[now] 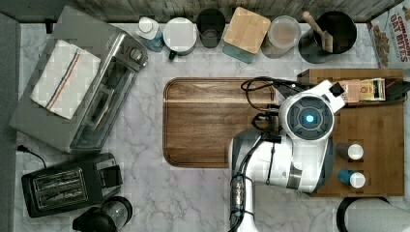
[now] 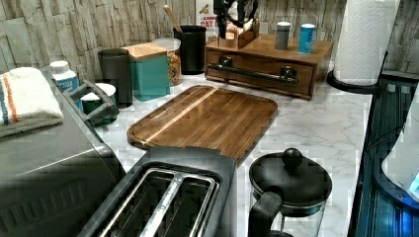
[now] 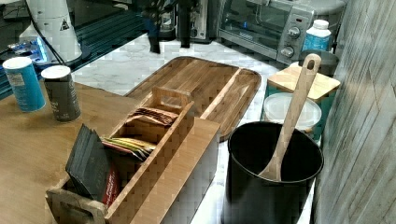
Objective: Open the drawer.
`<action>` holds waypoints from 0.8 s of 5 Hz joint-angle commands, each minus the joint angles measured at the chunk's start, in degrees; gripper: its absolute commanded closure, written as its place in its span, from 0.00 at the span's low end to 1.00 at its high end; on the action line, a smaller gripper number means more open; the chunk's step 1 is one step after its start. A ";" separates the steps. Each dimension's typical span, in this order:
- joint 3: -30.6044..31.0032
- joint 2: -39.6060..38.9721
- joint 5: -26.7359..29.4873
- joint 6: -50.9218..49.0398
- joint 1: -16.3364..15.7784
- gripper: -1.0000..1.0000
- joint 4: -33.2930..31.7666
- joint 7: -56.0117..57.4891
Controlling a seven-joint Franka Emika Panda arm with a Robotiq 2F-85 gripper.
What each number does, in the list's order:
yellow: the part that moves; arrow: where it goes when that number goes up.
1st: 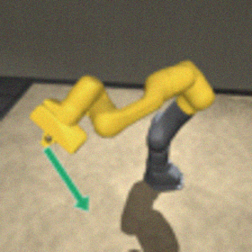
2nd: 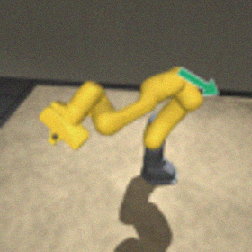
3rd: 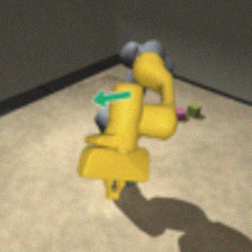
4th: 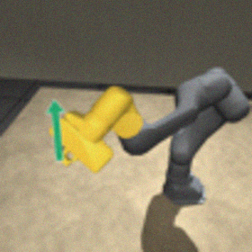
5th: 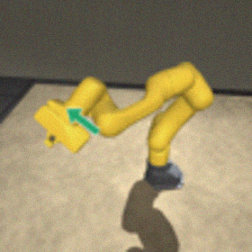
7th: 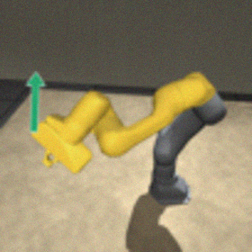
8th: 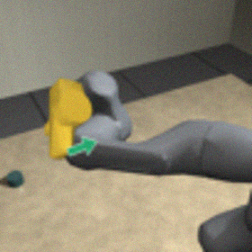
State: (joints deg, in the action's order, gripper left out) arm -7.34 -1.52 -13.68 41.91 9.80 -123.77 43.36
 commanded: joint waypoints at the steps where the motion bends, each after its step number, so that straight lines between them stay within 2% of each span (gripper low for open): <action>1: -0.74 -1.85 1.23 6.31 1.12 0.00 -4.87 9.39; 2: -0.62 -2.78 -0.74 5.95 0.84 0.00 -4.99 8.96; 4: -1.19 -6.98 -1.81 9.09 2.72 0.00 -4.19 10.62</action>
State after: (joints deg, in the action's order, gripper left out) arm -7.18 -8.76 -13.76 50.11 10.84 -129.14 49.71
